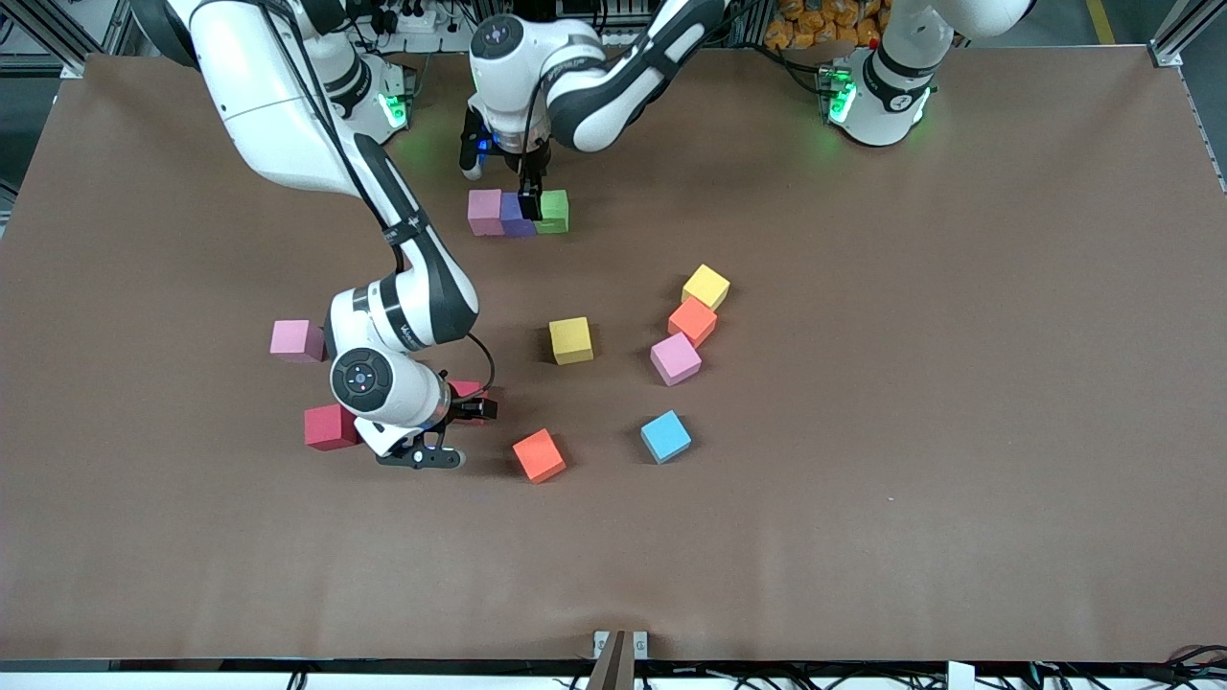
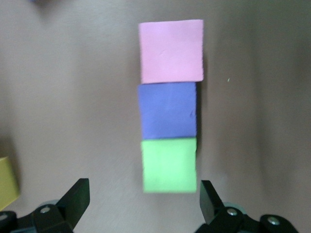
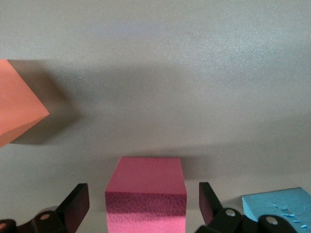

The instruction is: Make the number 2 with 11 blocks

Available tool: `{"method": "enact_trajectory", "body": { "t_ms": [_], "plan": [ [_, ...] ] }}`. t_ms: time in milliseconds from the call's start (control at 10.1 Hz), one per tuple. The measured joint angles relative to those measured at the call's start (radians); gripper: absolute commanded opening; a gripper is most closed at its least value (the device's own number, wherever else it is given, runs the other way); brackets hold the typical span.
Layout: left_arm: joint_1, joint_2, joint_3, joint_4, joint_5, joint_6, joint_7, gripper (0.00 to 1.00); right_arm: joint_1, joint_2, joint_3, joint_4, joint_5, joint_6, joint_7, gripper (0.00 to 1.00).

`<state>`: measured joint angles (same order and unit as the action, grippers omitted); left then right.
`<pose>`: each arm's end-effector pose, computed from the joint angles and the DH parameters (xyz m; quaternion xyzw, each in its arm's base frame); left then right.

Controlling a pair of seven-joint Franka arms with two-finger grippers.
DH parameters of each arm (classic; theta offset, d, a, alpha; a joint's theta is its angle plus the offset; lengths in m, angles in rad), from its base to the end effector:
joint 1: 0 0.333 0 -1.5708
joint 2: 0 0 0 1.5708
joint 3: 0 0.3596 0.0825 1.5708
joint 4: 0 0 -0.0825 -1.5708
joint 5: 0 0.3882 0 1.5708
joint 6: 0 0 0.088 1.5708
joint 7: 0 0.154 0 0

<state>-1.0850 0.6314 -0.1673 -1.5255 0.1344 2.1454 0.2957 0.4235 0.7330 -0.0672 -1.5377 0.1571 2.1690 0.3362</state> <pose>0.2574 -0.6884 0.2783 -0.7004 0.7137 -0.0026 0.0066 0.6725 0.2701 0.1971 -0.9975 0.0299 0.0599 0.0206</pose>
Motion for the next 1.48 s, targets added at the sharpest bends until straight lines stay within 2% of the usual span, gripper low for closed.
{"method": "enact_trajectory", "body": {
  "t_ms": [296,394,493,789,887,1085,1282,1479],
  "plan": [
    [0.047,-0.133,0.006,-0.013,0.000,-0.211,-0.075,1.00,0.002,0.003,0.000,0.000,0.000,-0.001,0.000,1.00],
    [0.074,-0.182,0.010,-0.027,0.000,-0.264,-0.100,1.00,0.004,0.004,0.001,0.000,0.000,-0.001,0.000,0.39],
    [0.112,-0.229,0.013,-0.056,0.000,-0.288,-0.103,1.00,0.005,0.005,0.001,0.000,0.000,-0.001,0.000,0.01],
    [0.232,-0.352,0.016,-0.214,0.001,-0.281,-0.103,1.00,0.006,0.004,0.000,0.005,0.000,-0.001,0.000,0.00],
    [0.276,-0.391,0.016,-0.288,0.001,-0.227,-0.103,1.00,0.007,0.005,0.001,0.005,0.000,-0.001,0.000,0.00],
    [0.378,-0.461,0.016,-0.487,0.002,0.002,-0.105,1.00,0.011,0.005,0.001,0.007,0.000,-0.004,-0.001,0.00],
    [0.472,-0.485,0.016,-0.662,0.001,0.255,-0.117,1.00,0.036,0.004,0.002,0.013,0.000,-0.056,0.001,0.00],
    [0.487,-0.470,0.014,-0.729,0.001,0.382,-0.170,1.00,0.069,-0.013,0.002,0.009,0.000,-0.105,0.005,0.00]
  ]
}}
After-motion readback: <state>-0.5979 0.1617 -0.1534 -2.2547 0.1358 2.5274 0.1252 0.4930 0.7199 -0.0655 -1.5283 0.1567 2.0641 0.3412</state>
